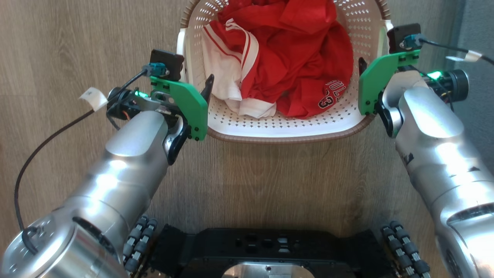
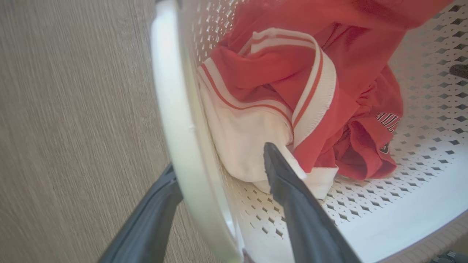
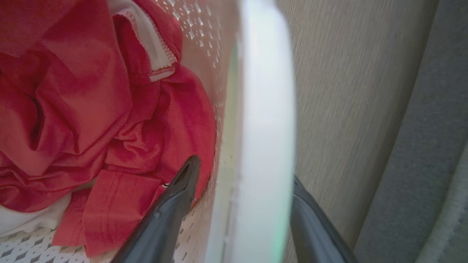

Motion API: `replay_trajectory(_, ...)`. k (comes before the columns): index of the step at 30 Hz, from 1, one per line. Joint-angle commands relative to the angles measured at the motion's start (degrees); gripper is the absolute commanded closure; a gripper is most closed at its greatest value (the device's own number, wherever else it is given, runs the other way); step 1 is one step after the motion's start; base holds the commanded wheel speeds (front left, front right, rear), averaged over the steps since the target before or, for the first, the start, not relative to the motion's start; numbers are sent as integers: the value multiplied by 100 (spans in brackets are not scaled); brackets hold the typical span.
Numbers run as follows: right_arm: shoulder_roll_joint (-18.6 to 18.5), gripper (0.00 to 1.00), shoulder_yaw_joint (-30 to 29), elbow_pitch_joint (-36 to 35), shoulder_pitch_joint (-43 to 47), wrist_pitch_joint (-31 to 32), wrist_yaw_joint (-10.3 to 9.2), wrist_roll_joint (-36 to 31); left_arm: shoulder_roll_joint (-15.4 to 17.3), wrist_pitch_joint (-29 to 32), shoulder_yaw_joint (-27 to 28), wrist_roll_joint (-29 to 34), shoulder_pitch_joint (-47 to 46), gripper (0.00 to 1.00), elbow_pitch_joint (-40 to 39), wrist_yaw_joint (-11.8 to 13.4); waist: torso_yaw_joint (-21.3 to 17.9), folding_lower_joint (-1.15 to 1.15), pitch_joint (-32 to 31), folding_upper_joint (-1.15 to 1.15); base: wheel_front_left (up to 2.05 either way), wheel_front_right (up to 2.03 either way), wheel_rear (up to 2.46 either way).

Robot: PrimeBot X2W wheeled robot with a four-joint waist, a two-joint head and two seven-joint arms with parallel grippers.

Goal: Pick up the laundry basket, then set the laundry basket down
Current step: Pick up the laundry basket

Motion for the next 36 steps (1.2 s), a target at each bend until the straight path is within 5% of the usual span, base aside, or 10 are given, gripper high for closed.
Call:
replay_trajectory(1,103,0,94,-53,111,22,34,57,119,5,3,-58,19,0,16,-19,16,0,24,0,0,0,0)
replay_trajectory(18,103,0,47,122,-58,84,34,-90,119,74,-707,-692,-266,0,-78,80,116,0,198,0,0,0,0)
replay_trajectory(19,103,0,15,140,-64,79,34,-102,119,68,-732,-738,-275,12,-76,85,114,0,202,0,0,0,0)
replay_trajectory(20,103,0,-12,157,-72,69,34,-124,119,59,-750,-791,-282,50,-78,84,115,0,206,0,0,0,0)
replay_trajectory(21,103,47,-37,168,-78,53,34,-140,119,55,-767,-848,-288,86,-89,76,118,0,210,0,0,0,0)
replay_trajectory(22,103,100,-59,171,-80,34,34,-142,119,58,-792,-901,-294,100,-106,60,124,0,213,0,0,0,0)
replay_trajectory(36,103,100,-80,232,-60,-13,34,-125,119,68,-1180,-1403,-319,100,-200,16,239,0,176,0,0,0,0)
